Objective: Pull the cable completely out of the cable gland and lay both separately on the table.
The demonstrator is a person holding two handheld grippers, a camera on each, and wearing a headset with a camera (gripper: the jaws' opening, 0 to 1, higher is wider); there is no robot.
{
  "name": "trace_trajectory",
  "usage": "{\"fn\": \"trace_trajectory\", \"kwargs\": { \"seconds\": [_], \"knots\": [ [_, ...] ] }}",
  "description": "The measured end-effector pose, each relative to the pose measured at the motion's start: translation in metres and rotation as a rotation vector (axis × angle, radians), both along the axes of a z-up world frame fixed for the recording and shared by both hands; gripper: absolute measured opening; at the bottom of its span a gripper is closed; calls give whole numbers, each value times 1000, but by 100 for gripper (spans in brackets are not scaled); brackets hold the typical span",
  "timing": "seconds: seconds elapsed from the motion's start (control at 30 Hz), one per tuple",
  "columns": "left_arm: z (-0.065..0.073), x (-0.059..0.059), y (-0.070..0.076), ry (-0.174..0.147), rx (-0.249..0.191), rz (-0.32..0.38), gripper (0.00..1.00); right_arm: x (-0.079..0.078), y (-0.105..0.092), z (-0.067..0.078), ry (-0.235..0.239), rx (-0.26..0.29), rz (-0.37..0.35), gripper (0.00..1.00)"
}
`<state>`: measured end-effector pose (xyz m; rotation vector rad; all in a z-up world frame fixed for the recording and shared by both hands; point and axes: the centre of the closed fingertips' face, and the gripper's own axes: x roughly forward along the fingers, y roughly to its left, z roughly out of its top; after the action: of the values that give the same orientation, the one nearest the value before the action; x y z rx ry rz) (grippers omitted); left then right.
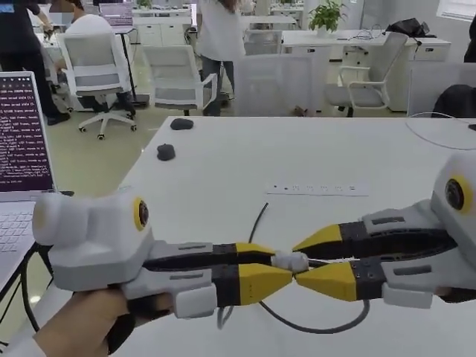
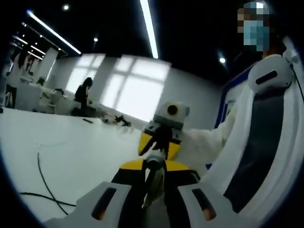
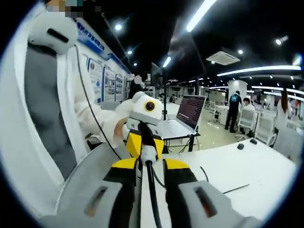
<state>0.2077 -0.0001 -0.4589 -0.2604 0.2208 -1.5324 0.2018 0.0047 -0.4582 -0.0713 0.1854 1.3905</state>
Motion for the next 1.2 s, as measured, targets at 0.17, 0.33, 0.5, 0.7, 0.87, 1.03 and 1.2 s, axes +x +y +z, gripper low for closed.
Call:
{"fn": "trace_trajectory", "kwargs": {
  "seconds": [0.17,0.33,0.5,0.7,0.87,1.03,1.2],
  "knots": [
    [2,-1,1,-132,45,2,14,2,-2,12,183,151,-5,26],
    [6,0,2,-185,37,13,14,2,-4,10,305,197,-9,26],
    [7,-1,2,-211,38,19,15,0,-3,6,336,203,-11,19],
    [7,-1,1,-223,40,17,15,-2,-2,5,347,213,-9,14],
    [7,-1,1,-234,49,14,15,-4,-1,5,352,208,2,12],
    [9,-2,0,-220,45,8,14,-6,-2,8,296,184,12,11],
    [9,-2,0,-158,38,0,14,-7,-2,9,208,157,19,10]
  ]
}}
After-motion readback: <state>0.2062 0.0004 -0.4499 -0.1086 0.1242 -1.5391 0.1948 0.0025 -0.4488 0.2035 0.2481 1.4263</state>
